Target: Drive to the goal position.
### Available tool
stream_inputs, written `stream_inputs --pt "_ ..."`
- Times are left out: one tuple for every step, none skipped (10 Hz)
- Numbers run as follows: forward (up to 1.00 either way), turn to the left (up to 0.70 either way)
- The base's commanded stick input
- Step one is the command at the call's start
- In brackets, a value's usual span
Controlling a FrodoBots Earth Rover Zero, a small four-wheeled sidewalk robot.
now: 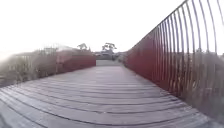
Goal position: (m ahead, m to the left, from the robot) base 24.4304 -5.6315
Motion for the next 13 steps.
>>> stream_inputs --pt "0.70 -0.14" --pt "0.70 -0.14" --pt "0.70 -0.14" --pt "0.70 -0.14" --pt "0.70 -0.14" --pt "0.70 -0.14" --pt "0.70 -0.14" --pt "0.70 -0.14" --pt "0.70 -0.14" --pt "0.70 -0.14" --pt "0.70 -0.14" --pt "0.70 -0.14" --pt "0.70 -0.14"
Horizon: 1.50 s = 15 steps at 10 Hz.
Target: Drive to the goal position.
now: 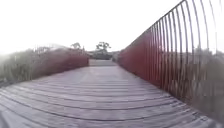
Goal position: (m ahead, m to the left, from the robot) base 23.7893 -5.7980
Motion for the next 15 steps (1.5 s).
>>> stream_inputs --pt "0.70 0.00" --pt "0.70 0.00" --pt "0.70 0.00" --pt "0.70 0.00" --pt "0.70 0.00" --pt "0.70 0.00" --pt "0.70 0.00" --pt "0.70 0.00" --pt "0.70 0.00" --pt "0.70 0.00" --pt "0.70 0.00" --pt "0.70 0.00" --pt "0.70 0.00" --pt "0.70 0.00" --pt "0.70 0.00"
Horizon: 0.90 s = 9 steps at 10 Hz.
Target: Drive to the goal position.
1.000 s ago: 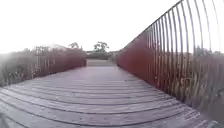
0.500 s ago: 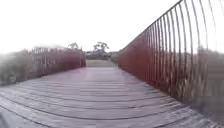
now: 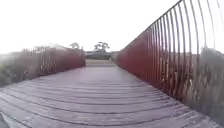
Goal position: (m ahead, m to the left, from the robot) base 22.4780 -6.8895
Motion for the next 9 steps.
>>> stream_inputs --pt "0.70 0.00" --pt "0.70 0.00" --pt "0.70 0.00" --pt "0.70 0.00" --pt "0.70 0.00" --pt "0.70 0.00" --pt "0.70 0.00" --pt "0.70 0.00" --pt "0.70 0.00"
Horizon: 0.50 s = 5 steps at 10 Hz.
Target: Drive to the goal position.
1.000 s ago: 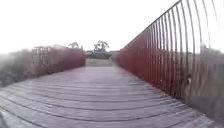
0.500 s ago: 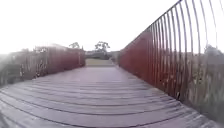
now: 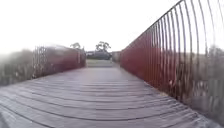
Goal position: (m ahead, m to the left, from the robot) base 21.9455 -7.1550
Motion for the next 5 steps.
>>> stream_inputs --pt "0.70 0.00" --pt "0.70 0.00" --pt "0.70 0.00" --pt "0.70 0.00" --pt "0.70 0.00"
